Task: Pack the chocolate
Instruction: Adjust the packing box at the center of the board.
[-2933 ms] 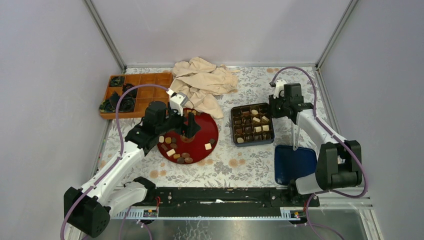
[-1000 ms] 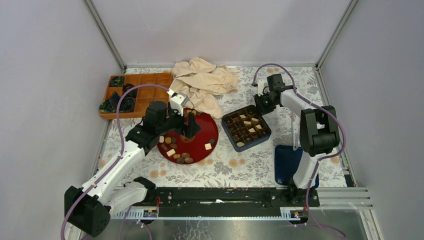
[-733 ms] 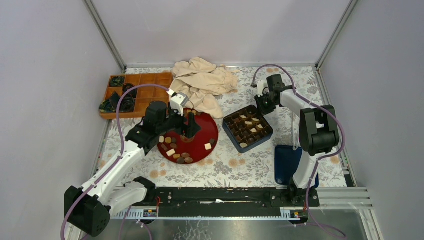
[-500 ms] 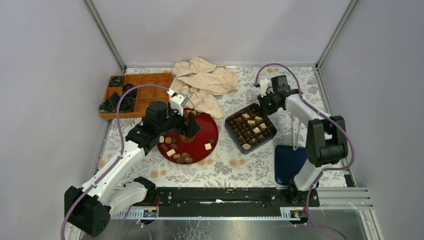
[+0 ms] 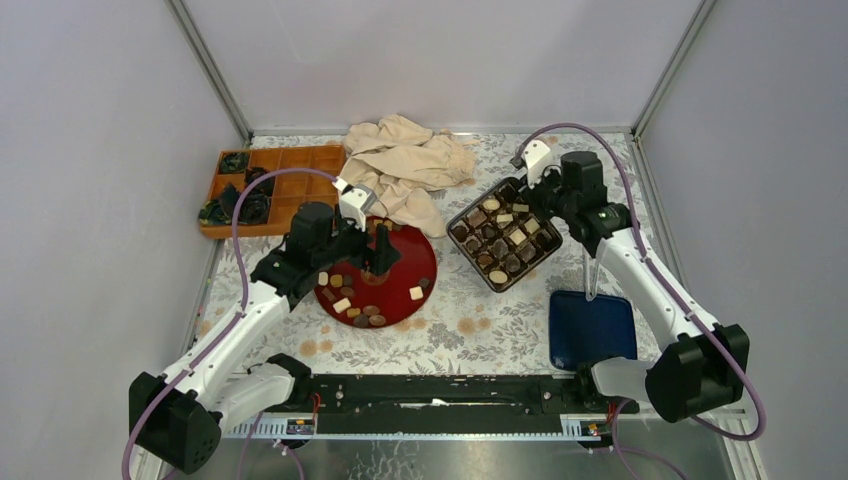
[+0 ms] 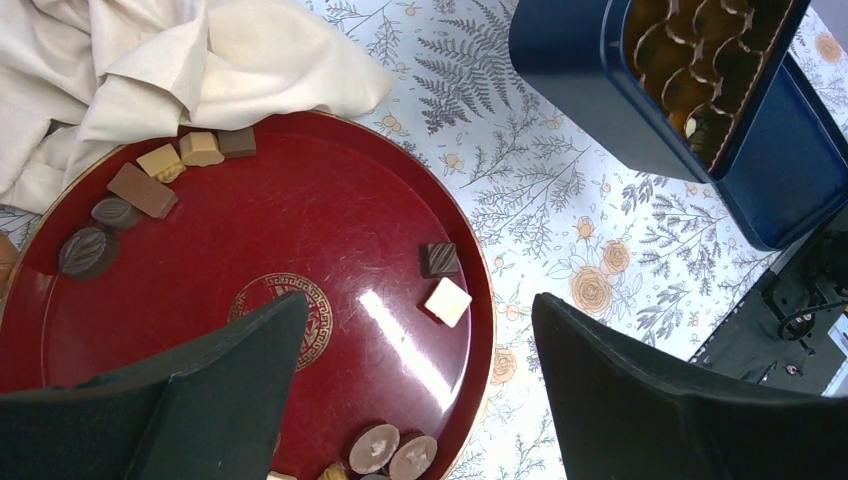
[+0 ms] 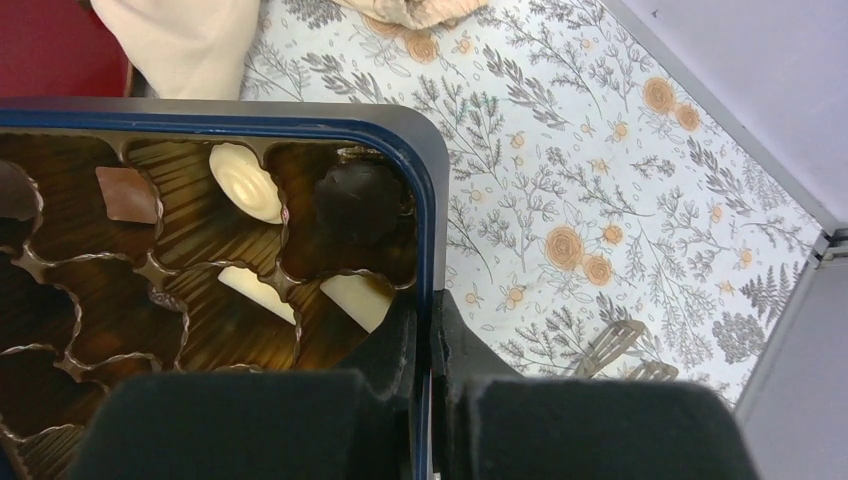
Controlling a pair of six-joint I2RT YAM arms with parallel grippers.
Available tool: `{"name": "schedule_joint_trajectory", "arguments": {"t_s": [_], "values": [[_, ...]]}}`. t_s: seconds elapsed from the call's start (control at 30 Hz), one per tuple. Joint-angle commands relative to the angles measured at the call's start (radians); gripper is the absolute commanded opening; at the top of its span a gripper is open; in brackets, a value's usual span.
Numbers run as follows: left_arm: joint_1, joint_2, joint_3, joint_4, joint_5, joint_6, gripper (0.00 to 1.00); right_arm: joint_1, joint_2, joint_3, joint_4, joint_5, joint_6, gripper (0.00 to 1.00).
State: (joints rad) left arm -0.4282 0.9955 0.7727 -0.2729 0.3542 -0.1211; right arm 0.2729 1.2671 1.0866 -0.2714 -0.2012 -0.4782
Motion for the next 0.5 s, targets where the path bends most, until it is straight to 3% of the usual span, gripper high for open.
{"name": "schedule_joint_trajectory", "arguments": {"t_s": [0.0,0.47], "values": [[0.012,0.004,-0.012,0.010,-0.016,0.008,0.90,0.035,-0.048,-0.010,0.088,0.093,-0.046,0.00],[0.019,0.012,-0.012,0.010,-0.021,0.009,0.91,0.068,-0.095,-0.045,0.107,0.160,-0.053,0.00]]}}
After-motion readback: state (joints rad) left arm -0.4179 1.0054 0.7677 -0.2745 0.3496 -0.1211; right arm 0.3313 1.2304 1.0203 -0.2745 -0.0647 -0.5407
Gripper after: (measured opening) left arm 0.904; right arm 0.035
